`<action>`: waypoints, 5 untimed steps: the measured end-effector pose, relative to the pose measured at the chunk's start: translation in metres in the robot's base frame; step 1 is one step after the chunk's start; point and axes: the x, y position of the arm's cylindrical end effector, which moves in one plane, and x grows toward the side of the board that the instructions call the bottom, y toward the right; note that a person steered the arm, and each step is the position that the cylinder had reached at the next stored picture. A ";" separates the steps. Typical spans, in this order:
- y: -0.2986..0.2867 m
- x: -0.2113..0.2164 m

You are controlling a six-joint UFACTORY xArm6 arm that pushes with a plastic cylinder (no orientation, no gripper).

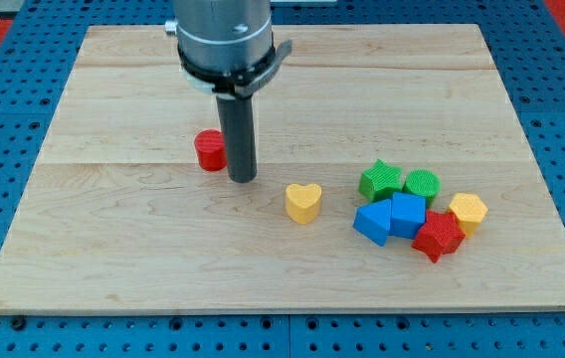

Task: Move red circle into group of blocks

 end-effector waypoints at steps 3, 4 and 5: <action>0.059 0.013; -0.002 0.016; -0.085 0.019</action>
